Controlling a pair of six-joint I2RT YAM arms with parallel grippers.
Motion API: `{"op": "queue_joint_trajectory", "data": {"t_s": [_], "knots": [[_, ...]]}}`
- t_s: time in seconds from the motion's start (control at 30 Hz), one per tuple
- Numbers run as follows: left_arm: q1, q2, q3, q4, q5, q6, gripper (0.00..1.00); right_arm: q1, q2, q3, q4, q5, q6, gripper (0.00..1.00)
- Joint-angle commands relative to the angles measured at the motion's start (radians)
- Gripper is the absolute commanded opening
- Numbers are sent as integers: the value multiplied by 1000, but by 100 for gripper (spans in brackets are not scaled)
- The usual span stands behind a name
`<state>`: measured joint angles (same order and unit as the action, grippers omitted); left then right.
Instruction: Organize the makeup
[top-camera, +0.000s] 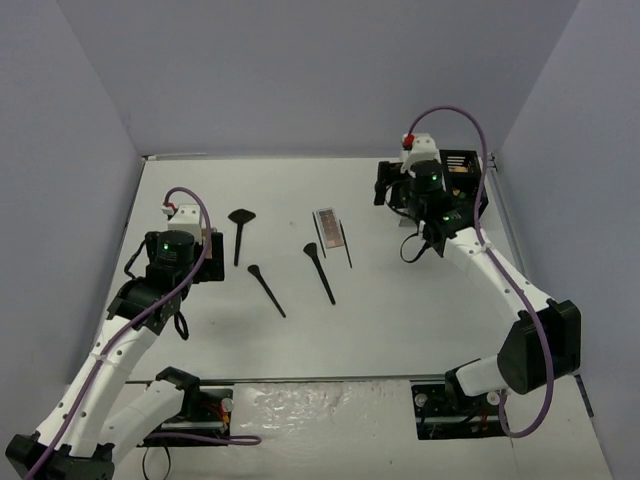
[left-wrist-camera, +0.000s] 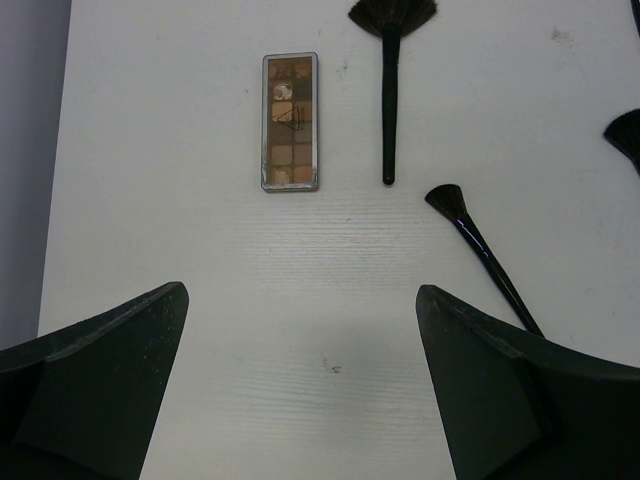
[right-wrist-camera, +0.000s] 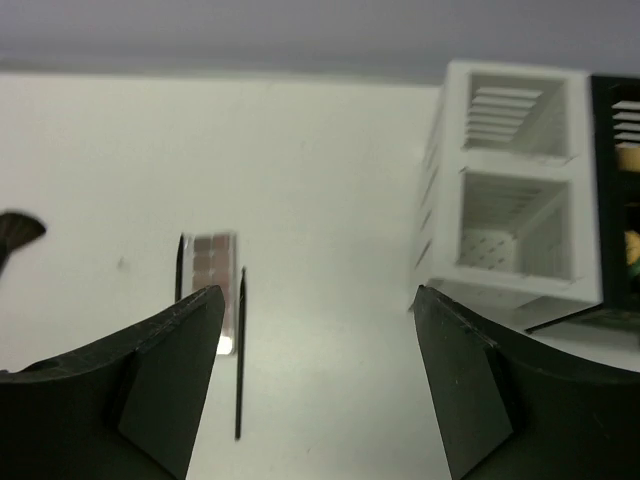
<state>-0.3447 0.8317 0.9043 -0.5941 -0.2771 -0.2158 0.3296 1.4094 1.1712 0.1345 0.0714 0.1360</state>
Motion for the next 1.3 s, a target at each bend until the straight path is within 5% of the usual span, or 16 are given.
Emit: {"op": "queue_joint_trajectory", "data": {"t_s": [0.0,0.4,1.27], "knots": [[9,14,24,36,-8,-10,97,111,3,-74,-30,-16,35,74],[16,41,27,28,-2,-15,97,329,159,-160,4,-12,117,73],[18,55,28,25,-5,-8,97,447,564,213,-257,56,109,50]]}}
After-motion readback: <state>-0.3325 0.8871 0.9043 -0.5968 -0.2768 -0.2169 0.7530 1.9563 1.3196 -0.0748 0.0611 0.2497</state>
